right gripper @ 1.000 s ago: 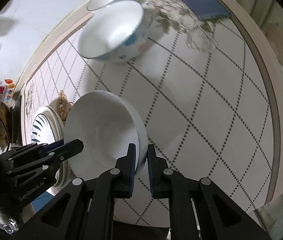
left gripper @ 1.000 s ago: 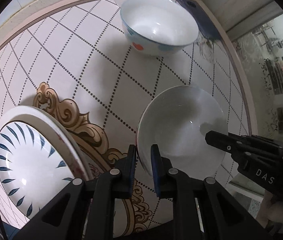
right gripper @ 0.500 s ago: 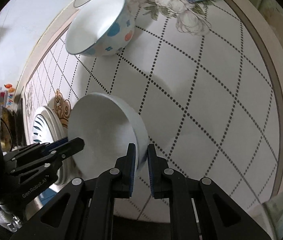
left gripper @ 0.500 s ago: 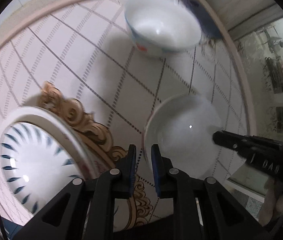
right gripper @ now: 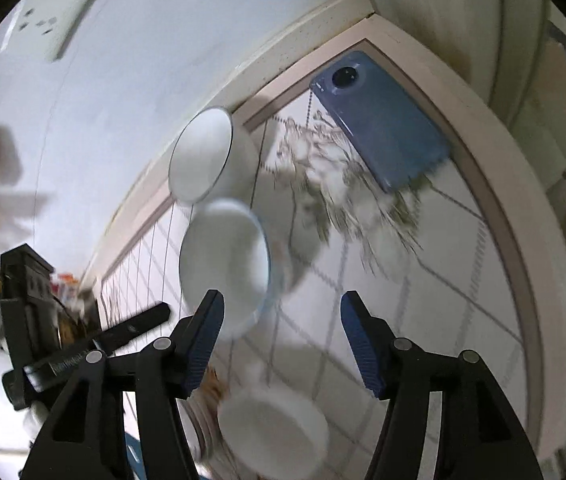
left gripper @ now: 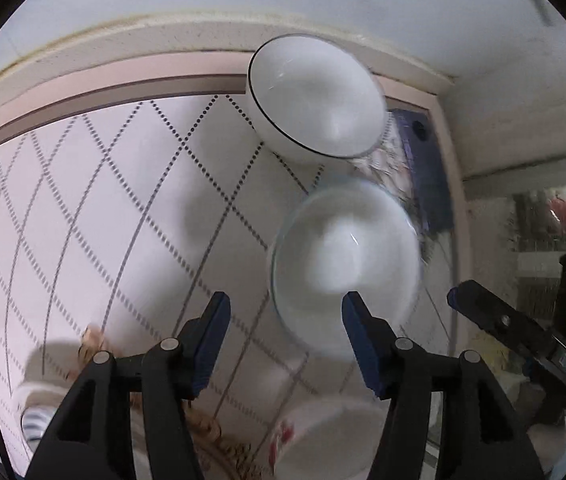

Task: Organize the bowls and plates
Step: 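Carry the plain white bowl with both grippers to the dotted white bowl, then lower the held bowl into the dotted white bowl with both grippers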

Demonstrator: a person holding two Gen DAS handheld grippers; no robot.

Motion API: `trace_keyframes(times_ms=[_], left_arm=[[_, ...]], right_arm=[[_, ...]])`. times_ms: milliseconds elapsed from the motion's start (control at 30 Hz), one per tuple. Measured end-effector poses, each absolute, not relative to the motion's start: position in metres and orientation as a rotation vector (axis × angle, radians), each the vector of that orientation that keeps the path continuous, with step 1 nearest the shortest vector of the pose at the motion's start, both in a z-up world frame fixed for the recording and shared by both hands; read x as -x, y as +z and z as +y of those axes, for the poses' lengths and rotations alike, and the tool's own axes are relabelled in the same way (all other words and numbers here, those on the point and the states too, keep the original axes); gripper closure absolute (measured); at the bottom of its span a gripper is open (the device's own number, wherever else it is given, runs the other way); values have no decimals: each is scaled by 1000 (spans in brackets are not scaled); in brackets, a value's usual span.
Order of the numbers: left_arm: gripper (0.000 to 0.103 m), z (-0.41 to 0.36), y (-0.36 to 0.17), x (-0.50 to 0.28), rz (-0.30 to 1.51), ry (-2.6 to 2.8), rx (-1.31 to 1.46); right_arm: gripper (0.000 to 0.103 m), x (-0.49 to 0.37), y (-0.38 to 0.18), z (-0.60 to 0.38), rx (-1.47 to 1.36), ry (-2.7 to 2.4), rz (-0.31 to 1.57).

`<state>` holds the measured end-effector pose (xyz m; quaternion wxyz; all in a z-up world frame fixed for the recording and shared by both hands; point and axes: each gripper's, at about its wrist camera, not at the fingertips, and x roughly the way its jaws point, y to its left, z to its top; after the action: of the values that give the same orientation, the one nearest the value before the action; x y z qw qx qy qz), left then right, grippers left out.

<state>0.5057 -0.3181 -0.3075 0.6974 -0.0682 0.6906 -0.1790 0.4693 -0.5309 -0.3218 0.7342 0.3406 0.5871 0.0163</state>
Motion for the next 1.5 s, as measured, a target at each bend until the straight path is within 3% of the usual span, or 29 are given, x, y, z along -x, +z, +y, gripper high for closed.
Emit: trace_keyframes(times_ms=[100, 167, 233, 300, 433, 767, 1033, 1300, 1500], left_arm=[[50, -328, -330, -516, 1584, -413, 180], [69, -333, -336, -516, 1594, -437, 180], [77, -338, -343, -515, 1593, -440, 144], [78, -338, -345, -514, 1583, -449, 147], [88, -337, -350, -518, 1576, -447, 165], [89, -328, -334, -506, 1546, -450, 137], [89, -321, -286, -481, 1488, -481, 111], [89, -316, -246, -433, 1455, -537, 66], [89, -314, -249, -395, 1494, -560, 10]], right_arm=[[39, -488, -338, -525, -793, 53, 1290], [40, -497, -348, -521, -799, 64, 1302], [48, -501, -357, -518, -788, 67, 1317], [69, -505, -370, -515, -788, 73, 1338], [83, -505, -386, -514, -817, 55, 1333], [85, -499, -380, -512, -798, 50, 1311], [85, -481, -342, -501, -746, 89, 1311], [85, -435, -292, -493, -682, 125, 1309], [85, -387, -288, -485, -656, 142, 1357]])
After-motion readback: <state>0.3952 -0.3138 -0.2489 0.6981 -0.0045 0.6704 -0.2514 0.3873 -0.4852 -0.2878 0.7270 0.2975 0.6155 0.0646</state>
